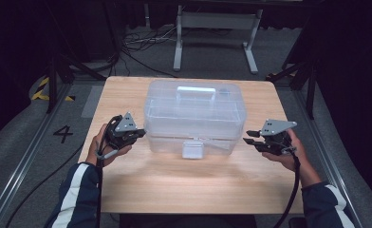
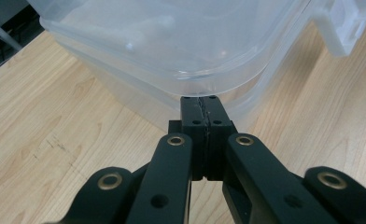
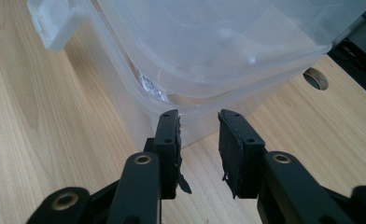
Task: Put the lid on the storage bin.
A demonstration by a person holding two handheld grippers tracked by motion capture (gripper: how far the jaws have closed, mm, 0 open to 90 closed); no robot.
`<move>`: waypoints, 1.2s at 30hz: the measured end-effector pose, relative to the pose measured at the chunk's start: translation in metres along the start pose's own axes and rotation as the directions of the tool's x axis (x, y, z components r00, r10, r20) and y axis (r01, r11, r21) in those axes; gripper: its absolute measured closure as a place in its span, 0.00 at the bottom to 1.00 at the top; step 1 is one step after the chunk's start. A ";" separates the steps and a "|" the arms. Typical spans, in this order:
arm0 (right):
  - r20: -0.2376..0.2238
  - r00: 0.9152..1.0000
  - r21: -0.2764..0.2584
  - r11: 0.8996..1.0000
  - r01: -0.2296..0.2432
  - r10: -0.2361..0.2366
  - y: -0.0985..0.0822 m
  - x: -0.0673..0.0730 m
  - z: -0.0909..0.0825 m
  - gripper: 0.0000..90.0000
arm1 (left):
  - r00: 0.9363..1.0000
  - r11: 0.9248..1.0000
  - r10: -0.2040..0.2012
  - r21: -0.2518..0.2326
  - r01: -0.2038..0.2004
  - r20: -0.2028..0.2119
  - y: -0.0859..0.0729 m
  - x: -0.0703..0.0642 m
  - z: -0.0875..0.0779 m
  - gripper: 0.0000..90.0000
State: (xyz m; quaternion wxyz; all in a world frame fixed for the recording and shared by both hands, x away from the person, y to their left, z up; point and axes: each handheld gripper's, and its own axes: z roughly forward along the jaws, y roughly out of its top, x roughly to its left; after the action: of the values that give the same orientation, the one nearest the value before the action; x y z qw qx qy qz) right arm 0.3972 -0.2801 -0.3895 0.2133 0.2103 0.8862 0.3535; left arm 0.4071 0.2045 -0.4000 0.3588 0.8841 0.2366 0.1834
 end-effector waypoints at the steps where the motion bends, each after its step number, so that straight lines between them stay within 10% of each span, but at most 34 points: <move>1: 0.001 1.000 0.000 1.000 -0.001 0.001 0.000 0.000 0.001 0.77 | 1.000 1.000 0.002 0.013 -0.002 -0.007 -0.002 0.000 0.000 1.00; 19: 0.011 1.000 0.009 1.000 0.012 -0.012 -0.001 0.003 -0.006 0.73 | 0.997 0.997 0.068 0.051 -0.066 -0.031 -0.004 -0.016 -0.003 0.96; 36: 0.066 0.995 0.137 0.989 0.060 -0.069 -0.025 0.011 -0.017 0.57 | 0.986 0.981 0.147 0.136 -0.135 -0.080 -0.031 -0.039 -0.014 0.61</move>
State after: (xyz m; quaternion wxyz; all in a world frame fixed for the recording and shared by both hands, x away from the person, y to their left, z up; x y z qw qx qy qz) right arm 0.3735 -0.2996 -0.3990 0.2411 0.2078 0.9062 0.2783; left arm 0.3599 0.2103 -0.4190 0.2754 0.9110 0.2008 0.2321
